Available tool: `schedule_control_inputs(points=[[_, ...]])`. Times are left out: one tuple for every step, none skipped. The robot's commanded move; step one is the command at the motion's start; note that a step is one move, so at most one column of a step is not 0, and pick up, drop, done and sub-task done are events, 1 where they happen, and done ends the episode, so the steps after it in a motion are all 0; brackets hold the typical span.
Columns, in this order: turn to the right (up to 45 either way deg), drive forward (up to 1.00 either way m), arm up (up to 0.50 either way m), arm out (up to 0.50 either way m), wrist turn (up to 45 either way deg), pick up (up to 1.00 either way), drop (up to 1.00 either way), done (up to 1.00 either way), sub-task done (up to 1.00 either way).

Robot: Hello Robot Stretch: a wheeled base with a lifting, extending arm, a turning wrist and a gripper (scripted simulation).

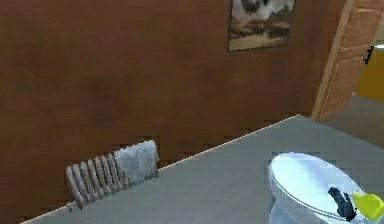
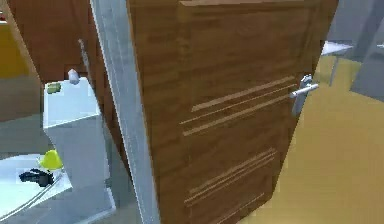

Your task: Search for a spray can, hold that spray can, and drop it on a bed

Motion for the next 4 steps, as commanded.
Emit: schedule_control_inputs(points=[[21.0,0.0,0.0,0.0,0.0,0.0,0.0,0.0,0.0],[0.0,0.65,0.0,0.0,0.0,0.0,0.0,0.0,0.0],[-39.0,0.0,0.0,0.0,0.0,0.0,0.0,0.0,0.0],[0.0,0.0,0.5,0.0,0.0,0.0,0.0,0.0,0.0]])
